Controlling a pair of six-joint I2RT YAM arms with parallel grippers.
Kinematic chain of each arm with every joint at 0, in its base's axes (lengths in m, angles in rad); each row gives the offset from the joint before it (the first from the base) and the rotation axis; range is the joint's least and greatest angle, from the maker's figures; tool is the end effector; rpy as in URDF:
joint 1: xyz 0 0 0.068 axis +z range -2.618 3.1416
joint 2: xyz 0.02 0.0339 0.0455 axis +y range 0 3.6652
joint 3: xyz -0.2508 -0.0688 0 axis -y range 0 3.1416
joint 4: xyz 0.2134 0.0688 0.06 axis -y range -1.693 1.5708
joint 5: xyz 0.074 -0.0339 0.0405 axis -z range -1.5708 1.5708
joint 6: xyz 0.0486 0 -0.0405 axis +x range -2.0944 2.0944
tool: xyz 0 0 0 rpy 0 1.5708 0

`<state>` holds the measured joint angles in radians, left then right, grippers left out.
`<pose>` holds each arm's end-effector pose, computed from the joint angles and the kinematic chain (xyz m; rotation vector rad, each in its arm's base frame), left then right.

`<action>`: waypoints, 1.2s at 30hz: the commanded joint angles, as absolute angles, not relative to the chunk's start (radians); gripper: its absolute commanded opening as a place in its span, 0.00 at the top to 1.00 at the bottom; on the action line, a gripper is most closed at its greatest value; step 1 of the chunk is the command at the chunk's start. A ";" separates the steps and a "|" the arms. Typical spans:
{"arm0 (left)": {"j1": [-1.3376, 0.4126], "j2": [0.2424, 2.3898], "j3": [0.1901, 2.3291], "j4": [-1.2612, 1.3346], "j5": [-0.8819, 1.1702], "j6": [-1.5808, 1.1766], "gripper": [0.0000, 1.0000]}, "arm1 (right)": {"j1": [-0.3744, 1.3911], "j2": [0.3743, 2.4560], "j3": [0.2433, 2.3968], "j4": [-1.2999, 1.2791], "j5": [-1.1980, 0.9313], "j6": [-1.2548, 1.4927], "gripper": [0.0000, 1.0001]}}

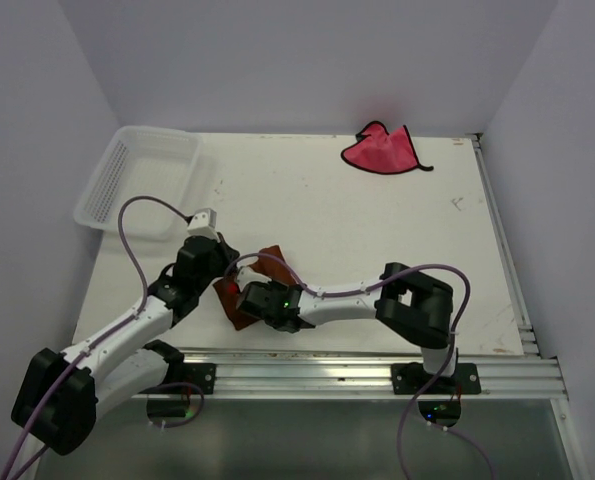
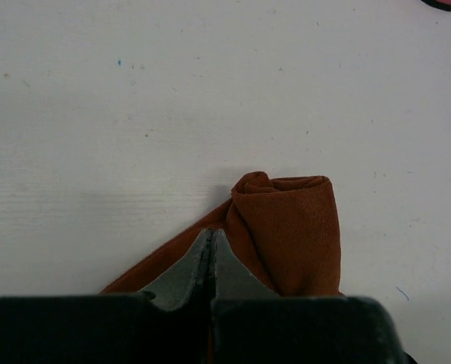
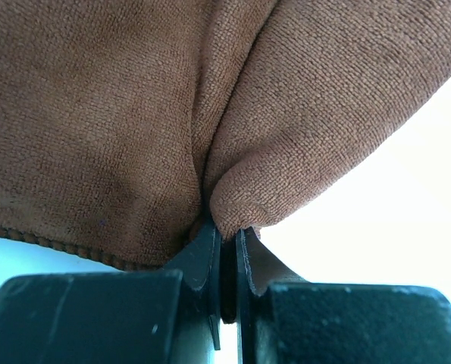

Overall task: Roll the towels
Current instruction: Roll the towel

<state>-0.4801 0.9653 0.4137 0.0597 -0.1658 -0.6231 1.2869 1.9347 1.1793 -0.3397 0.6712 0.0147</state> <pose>0.1793 -0.0843 0.2014 -0.2533 2.0796 -0.5084 0.1290 0.3343 0.1456 -1.2379 2.0113 -0.3074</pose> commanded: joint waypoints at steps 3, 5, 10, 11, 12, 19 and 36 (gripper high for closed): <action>-0.454 0.959 0.514 -0.018 -0.175 -0.563 1.00 | 1.281 1.931 1.172 -0.267 0.678 -0.040 1.00; -0.443 0.992 0.554 -0.020 -0.163 -0.555 1.00 | 1.282 1.937 1.174 -0.268 0.683 -0.052 1.00; -0.433 1.077 0.699 -0.017 -0.111 -0.532 1.00 | 1.284 1.948 1.166 -0.264 0.699 -0.110 1.00; -0.427 1.116 0.721 -0.017 -0.097 -0.517 1.00 | 1.284 1.947 1.160 -0.259 0.699 -0.117 1.00; -0.422 1.141 0.770 -0.017 -0.062 -0.506 1.00 | 1.284 1.947 1.157 -0.253 0.701 -0.129 1.00; -0.417 1.299 0.831 0.161 0.330 -0.462 1.00 | 1.285 1.973 1.190 -0.285 0.704 -0.198 1.00; -0.558 1.465 0.580 0.344 0.273 -0.514 1.00 | 1.285 2.167 1.416 -0.538 0.699 -0.250 1.00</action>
